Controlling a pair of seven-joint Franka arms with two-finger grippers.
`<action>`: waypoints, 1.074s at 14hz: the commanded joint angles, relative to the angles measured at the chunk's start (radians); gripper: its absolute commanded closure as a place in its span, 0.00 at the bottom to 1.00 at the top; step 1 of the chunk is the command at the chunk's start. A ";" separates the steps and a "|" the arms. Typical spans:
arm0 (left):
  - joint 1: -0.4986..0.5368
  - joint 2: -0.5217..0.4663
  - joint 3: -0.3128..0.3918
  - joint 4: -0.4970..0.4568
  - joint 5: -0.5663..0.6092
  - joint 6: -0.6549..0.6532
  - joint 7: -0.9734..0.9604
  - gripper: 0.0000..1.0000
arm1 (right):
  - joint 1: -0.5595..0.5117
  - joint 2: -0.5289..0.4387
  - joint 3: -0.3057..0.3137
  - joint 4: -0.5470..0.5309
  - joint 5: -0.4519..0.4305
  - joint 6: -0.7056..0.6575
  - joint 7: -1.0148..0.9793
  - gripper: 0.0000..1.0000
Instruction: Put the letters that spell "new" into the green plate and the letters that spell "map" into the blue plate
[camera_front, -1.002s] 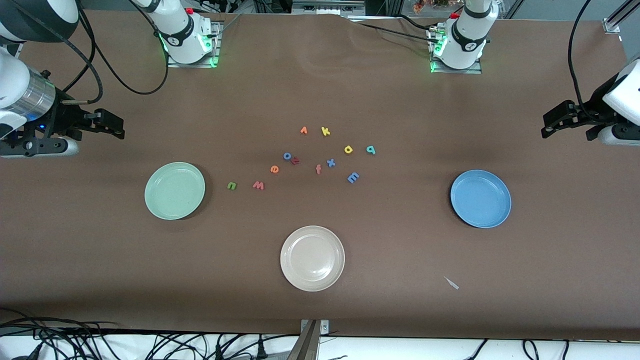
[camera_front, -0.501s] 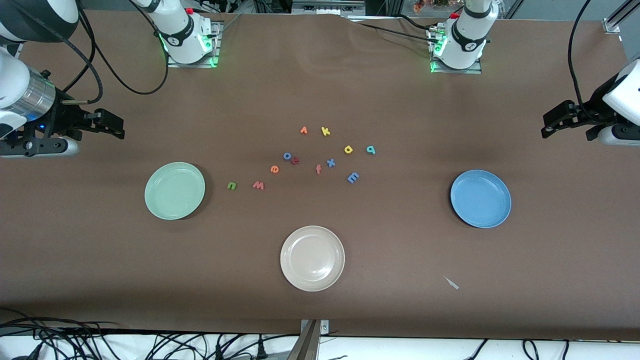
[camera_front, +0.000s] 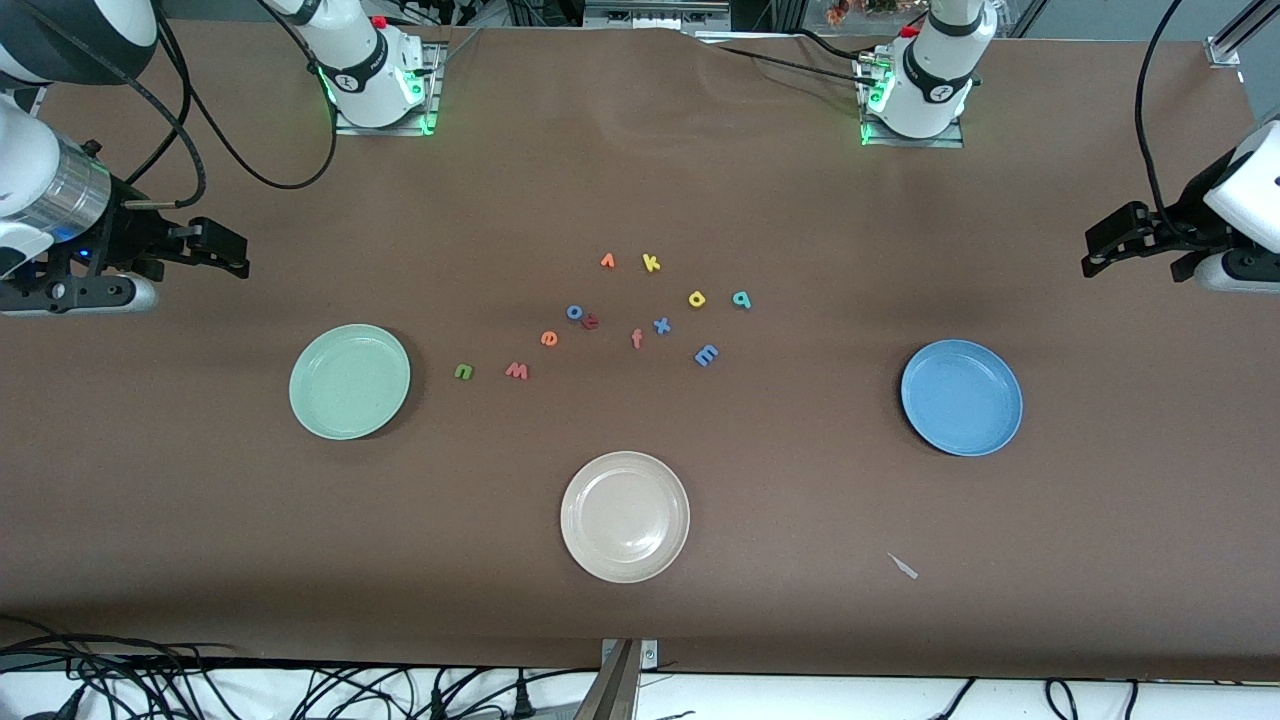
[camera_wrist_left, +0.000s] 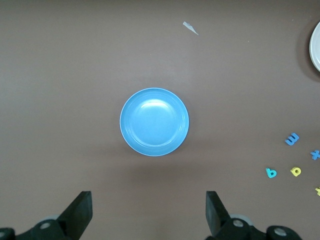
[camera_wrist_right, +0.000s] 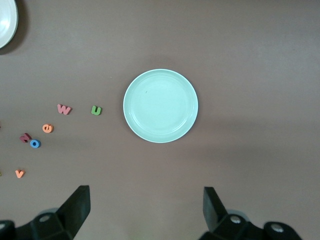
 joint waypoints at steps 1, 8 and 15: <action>-0.010 0.041 -0.006 0.017 -0.011 0.010 0.015 0.00 | 0.002 -0.011 0.001 -0.014 0.003 0.007 0.003 0.00; -0.106 0.198 -0.013 0.046 -0.018 0.010 -0.020 0.00 | 0.004 -0.010 0.003 -0.025 0.016 0.020 0.011 0.00; -0.304 0.346 -0.012 0.060 -0.020 0.097 -0.046 0.00 | 0.017 -0.004 0.012 -0.056 0.016 0.078 0.028 0.00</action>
